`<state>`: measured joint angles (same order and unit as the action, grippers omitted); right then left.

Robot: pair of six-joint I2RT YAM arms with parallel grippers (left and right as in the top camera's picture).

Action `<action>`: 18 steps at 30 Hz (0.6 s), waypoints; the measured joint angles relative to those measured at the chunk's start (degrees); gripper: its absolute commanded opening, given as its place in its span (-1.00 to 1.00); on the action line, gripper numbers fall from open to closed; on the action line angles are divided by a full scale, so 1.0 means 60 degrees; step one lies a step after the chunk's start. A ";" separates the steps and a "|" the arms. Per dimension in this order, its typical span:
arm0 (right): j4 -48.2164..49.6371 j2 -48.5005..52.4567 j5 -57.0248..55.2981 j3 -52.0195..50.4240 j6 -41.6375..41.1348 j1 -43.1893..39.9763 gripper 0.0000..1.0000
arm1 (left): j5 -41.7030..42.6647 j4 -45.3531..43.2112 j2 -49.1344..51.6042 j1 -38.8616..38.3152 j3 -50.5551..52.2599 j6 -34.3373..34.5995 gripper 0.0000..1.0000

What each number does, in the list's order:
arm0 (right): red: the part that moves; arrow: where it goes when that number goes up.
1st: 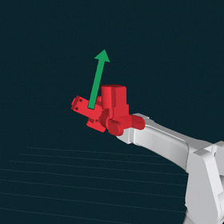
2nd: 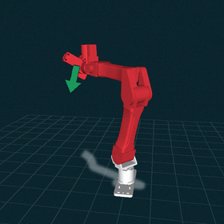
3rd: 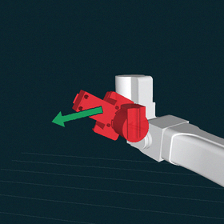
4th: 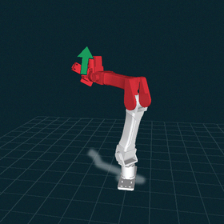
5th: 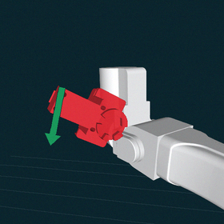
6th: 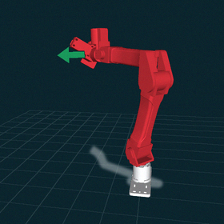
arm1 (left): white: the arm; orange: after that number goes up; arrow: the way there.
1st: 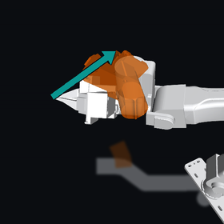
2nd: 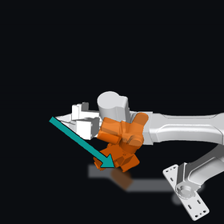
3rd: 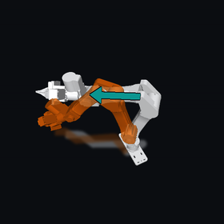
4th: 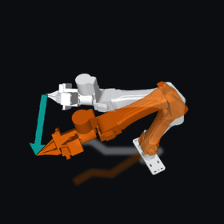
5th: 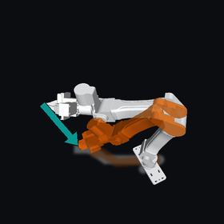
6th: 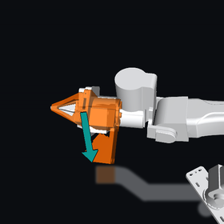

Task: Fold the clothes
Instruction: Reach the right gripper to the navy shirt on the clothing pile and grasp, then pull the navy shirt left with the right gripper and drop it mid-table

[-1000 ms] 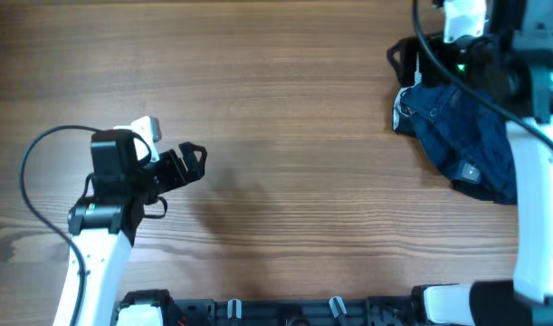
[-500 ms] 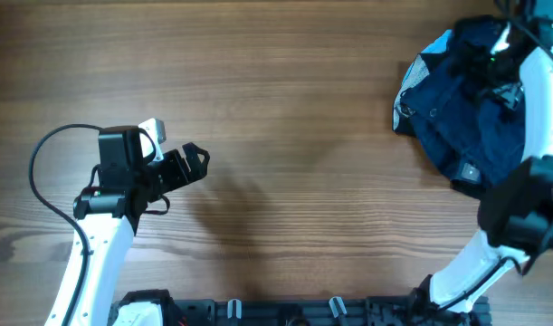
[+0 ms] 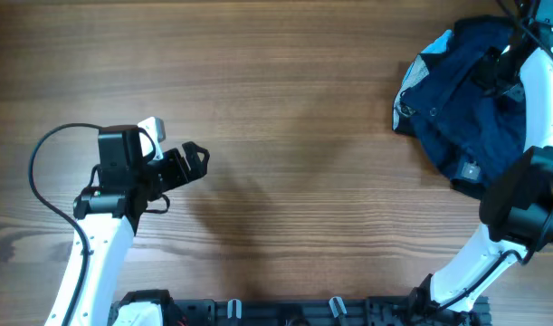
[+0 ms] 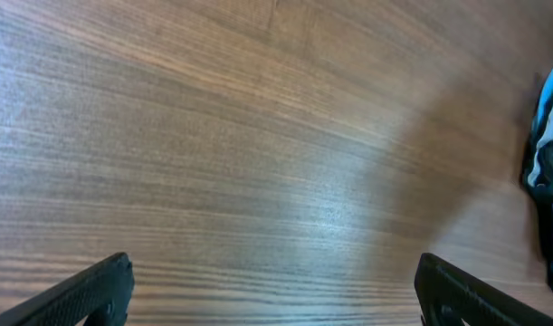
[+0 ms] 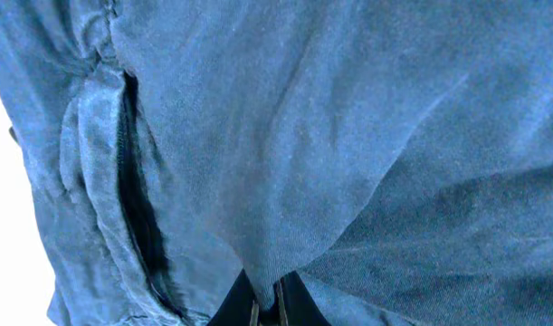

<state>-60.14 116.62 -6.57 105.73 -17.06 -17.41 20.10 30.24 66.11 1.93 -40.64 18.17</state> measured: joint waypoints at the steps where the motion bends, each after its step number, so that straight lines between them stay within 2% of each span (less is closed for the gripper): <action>1: -0.0004 0.0000 0.0007 -0.0011 0.0073 0.0000 -0.91 | 0.0000 -0.0073 0.0000 0.0000 0.0000 0.0000 1.00; 6: -0.0135 -0.0131 0.0641 0.0058 0.0892 0.0157 -0.91 | 0.0004 -0.0514 0.0000 0.0000 0.0000 0.0004 1.00; 9: -0.0361 -0.0645 0.1548 0.0958 0.1486 0.0976 -0.91 | 0.0011 -0.0619 0.0000 0.0000 0.0000 0.0004 0.99; 10: -0.0353 -0.0882 0.1738 0.1311 0.1585 0.1366 -0.92 | 0.0029 -0.0619 0.0000 0.0000 0.0000 0.0004 0.99; 12: -0.0222 -0.1712 0.2120 0.2477 0.1727 0.3009 -0.91 | 0.0033 -0.0619 -0.0011 0.0000 0.0000 0.0000 0.99; 18: 0.0477 -0.2535 0.2127 0.3603 0.1515 0.5523 -0.91 | 0.0036 -0.0597 -0.0925 0.0000 0.0000 0.0000 1.00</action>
<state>-57.28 101.41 6.20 127.35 -7.97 15.73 20.32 26.65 60.55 1.93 -40.64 18.17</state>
